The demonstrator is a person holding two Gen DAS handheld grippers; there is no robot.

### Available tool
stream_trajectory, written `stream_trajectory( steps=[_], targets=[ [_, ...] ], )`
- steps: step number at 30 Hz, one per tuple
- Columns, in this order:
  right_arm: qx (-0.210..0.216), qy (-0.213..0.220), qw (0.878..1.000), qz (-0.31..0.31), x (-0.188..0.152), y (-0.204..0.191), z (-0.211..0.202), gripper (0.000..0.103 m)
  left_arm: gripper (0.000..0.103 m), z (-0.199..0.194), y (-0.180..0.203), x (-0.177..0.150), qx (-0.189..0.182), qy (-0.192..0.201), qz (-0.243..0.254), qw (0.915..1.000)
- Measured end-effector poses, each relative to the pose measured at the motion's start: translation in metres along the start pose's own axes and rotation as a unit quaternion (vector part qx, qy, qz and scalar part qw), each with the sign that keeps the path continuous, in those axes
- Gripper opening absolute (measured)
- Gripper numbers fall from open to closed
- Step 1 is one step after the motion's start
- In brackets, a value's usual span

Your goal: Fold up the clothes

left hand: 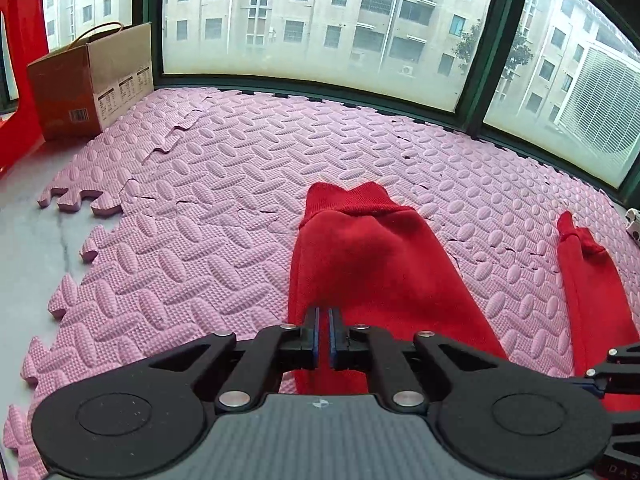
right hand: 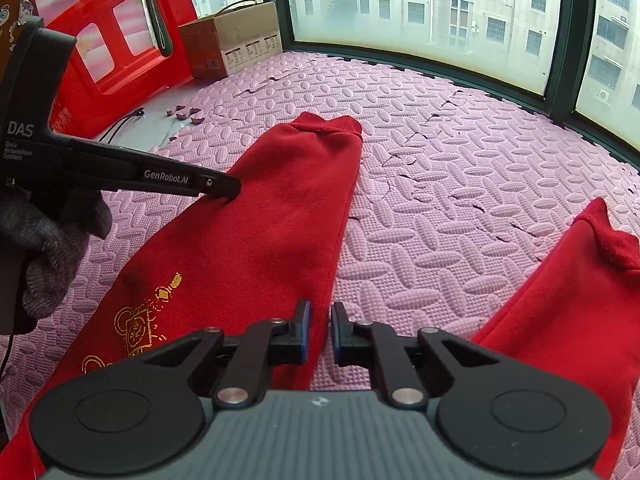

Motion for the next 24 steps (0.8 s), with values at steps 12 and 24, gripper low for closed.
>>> stream_trajectory(
  steps=[12,24],
  targets=[
    [0.009,0.003,1.000,0.006,-0.001,0.004,0.001,0.013,0.007,0.036,0.006,0.031,0.019,0.020,-0.002,0.9996],
    [0.022,0.012,1.000,-0.007,-0.005,-0.003,-0.032,0.016,0.018,-0.040,0.050,-0.021,-0.035,-0.006,0.069,0.9970]
  ],
)
Point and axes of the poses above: each gripper's, at about its wrist camera, not at the fingertips, and z roughly the way its jaws point, y to its right, x to its top, the point moved 5 cm from there along z, roughly the way its jaws point, and after that the axes turned 6 degrees about -x, right-handed, at the moved point
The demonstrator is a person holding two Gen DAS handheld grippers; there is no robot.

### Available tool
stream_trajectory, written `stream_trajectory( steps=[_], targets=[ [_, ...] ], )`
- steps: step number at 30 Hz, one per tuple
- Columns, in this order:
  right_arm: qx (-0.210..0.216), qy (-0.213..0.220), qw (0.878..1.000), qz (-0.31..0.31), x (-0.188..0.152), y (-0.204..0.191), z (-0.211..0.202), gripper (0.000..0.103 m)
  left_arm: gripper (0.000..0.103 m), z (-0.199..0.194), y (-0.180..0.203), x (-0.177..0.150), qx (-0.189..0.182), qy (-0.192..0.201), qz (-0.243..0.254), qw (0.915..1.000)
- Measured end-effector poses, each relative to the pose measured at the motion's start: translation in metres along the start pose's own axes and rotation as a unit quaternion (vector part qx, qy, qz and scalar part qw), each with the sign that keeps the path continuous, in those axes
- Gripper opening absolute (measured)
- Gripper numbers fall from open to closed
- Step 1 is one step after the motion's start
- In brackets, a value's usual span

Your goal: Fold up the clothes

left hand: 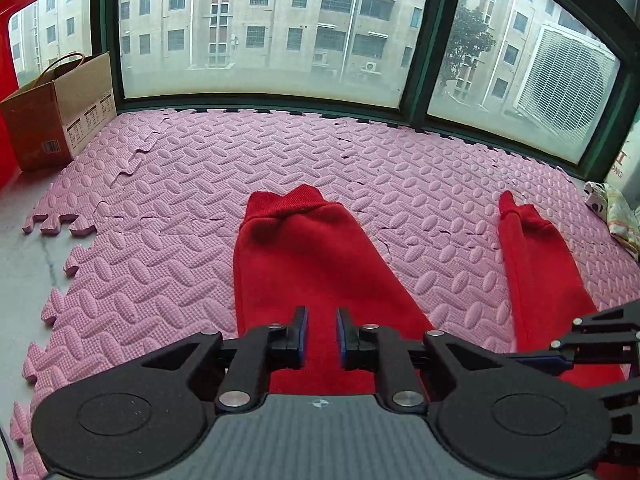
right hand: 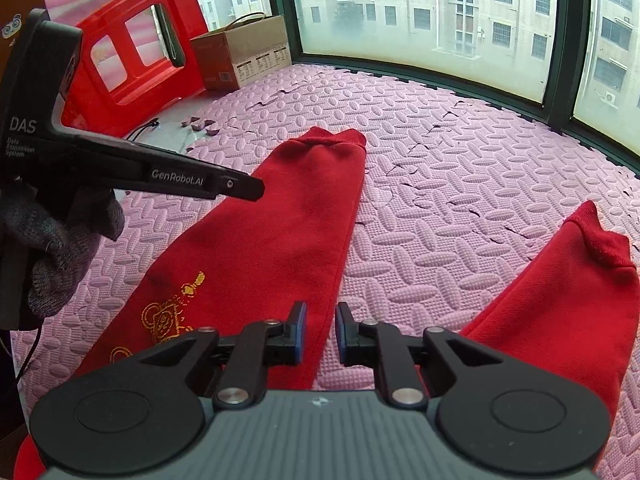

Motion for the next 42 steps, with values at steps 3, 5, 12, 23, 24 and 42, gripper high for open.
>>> stream_trajectory(
  steps=[3,5,12,23,24,42],
  targets=[
    [0.002,-0.002,1.000,-0.025,-0.011,-0.011,-0.015,0.016,0.020,-0.017,0.019,-0.028,-0.014,-0.011,0.021,0.9996],
    [-0.004,0.001,0.999,-0.044,-0.023,-0.021,-0.030,0.016,0.020,-0.026,0.028,-0.045,-0.018,-0.016,0.036,0.9991],
    [-0.033,0.015,0.998,-0.050,-0.062,-0.033,-0.059,0.017,0.020,-0.038,0.030,-0.080,0.000,-0.016,0.038,0.9991],
    [-0.065,0.024,0.996,0.052,-0.133,-0.007,-0.111,0.022,0.020,-0.077,0.065,-0.094,-0.043,0.005,0.037,0.9984],
    [-0.067,0.025,0.996,0.061,-0.139,-0.004,-0.115,0.024,0.020,-0.078,0.068,-0.098,-0.043,0.002,0.044,0.9981],
    [-0.072,0.042,0.989,0.118,-0.173,0.012,-0.143,0.038,0.057,-0.107,0.097,-0.125,-0.049,0.004,0.044,0.9978]
  ],
)
Point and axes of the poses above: each gripper's, at about its wrist camera, not at the fingertips, and z roughly the way its jaws point, y to its right, x to its top, the point moved 5 cm from there along z, roughly the way its jaws point, and after that the axes turned 6 degrees about -x, right-handed, at the moved point
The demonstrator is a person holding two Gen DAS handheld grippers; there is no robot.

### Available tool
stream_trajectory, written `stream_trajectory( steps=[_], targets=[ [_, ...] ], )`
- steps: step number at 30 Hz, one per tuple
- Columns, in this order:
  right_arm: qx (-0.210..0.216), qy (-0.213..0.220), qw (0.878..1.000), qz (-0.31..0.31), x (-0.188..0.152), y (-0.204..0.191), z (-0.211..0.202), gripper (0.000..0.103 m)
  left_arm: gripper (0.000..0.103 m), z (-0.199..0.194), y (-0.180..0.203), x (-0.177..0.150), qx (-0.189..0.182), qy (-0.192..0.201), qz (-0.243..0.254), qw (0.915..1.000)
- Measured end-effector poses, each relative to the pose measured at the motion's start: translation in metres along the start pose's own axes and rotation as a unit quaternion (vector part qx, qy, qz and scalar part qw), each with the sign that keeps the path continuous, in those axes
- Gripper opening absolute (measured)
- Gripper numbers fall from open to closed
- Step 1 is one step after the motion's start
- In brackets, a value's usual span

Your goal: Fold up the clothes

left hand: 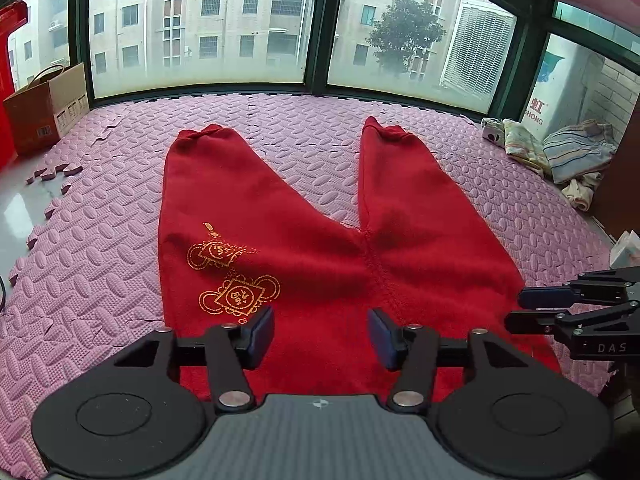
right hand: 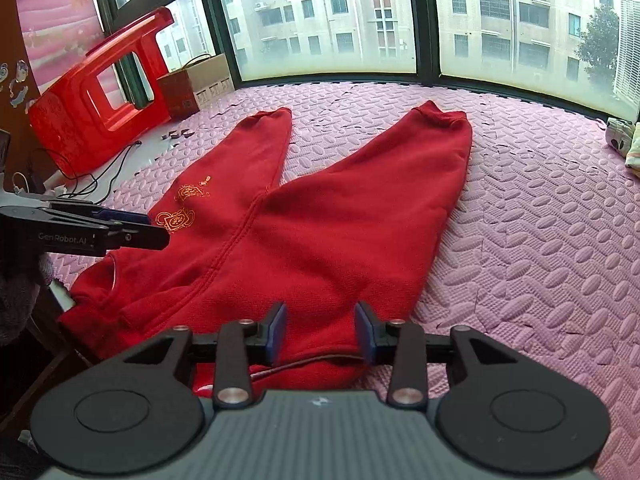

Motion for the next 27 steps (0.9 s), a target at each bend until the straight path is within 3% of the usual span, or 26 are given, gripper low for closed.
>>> stream_trajectory(
  steps=[5,11,21,27],
  targets=[
    [0.012,0.008,1.000,0.007,0.008,0.006,-0.005,0.042,0.067,0.000,0.017,0.003,-0.013,0.001,0.007,0.9999],
    [-0.008,0.025,1.000,0.007,0.037,0.027,0.005,0.043,0.067,0.004,0.040,0.013,-0.044,0.008,0.031,0.9985],
    [-0.018,0.010,1.000,0.003,0.104,0.057,0.079,0.040,0.065,0.024,0.077,0.014,-0.118,-0.021,0.076,0.9899],
    [-0.060,-0.014,0.998,0.002,0.123,0.083,0.122,0.038,0.064,0.025,0.104,0.009,-0.161,-0.036,0.119,0.9791]
  ],
)
Point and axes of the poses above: each gripper's, at about its wrist camera, not at the fingertips, and z roughly the way its jaws point, y to its right, x to its top, the point moved 5 cm from there along z, roughly the way its jaws point, and after that the axes turned 6 degrees about -x, right-handed, at the moved point
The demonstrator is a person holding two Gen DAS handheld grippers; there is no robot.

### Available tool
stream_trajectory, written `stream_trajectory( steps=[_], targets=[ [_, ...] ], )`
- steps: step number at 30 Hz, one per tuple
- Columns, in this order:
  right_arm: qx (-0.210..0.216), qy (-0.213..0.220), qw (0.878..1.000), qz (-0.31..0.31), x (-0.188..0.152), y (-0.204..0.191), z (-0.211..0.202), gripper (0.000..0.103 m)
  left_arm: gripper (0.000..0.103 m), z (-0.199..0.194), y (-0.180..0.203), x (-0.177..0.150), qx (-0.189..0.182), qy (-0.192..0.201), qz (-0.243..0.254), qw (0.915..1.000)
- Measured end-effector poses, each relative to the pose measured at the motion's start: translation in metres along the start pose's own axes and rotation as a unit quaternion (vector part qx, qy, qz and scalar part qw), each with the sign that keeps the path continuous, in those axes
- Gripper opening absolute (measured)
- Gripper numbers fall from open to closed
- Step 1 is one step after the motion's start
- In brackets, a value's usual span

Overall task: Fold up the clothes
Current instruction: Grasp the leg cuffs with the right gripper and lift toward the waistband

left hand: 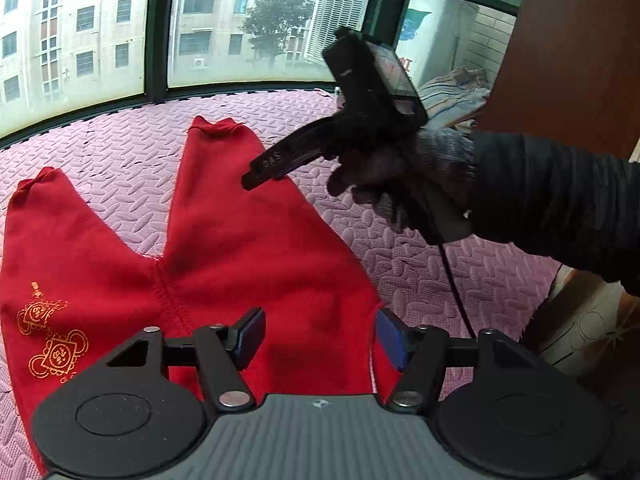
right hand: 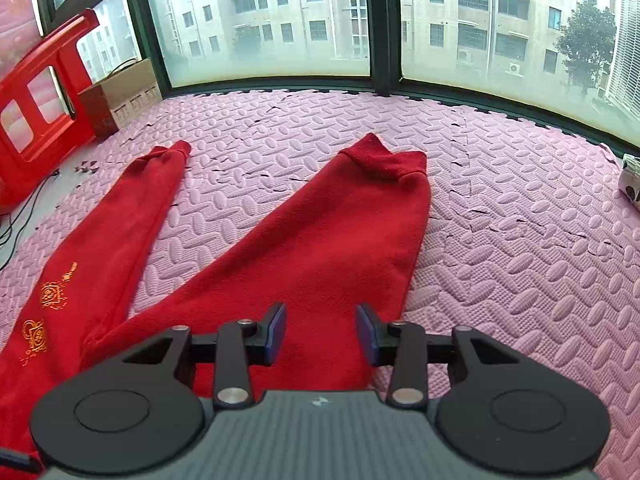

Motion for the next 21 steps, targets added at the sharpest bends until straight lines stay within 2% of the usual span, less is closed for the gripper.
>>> stream_trajectory(
  steps=[4,9,13,18,21],
  targets=[
    [-0.007,0.004,1.000,0.008,0.011,0.011,0.011,0.034,0.064,0.007,0.026,-0.004,-0.029,-0.014,0.040,0.9987],
    [-0.013,0.015,1.000,0.022,0.024,0.025,0.011,0.034,0.064,0.022,0.043,-0.011,-0.030,-0.032,0.076,0.9962],
    [-0.010,0.017,0.999,0.039,0.027,0.038,0.007,0.034,0.057,0.034,0.044,-0.017,-0.014,-0.051,0.089,0.9946],
    [0.004,0.013,0.997,0.076,0.033,0.056,0.009,0.034,0.044,0.043,0.042,-0.022,0.020,-0.061,0.106,0.9923],
    [0.012,0.008,0.995,0.099,0.038,0.061,0.016,0.034,0.021,0.044,0.038,-0.021,0.030,-0.054,0.107,0.9923]
  ],
)
Point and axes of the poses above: each gripper's, at about its wrist camera, not at the fingertips, and z roughly the way its jaws point, y to its right, x to its top, the point moved 5 cm from there along z, roughly the way its jaws point, and after that the axes turned 6 degrees about -x, right-handed, at the moved point
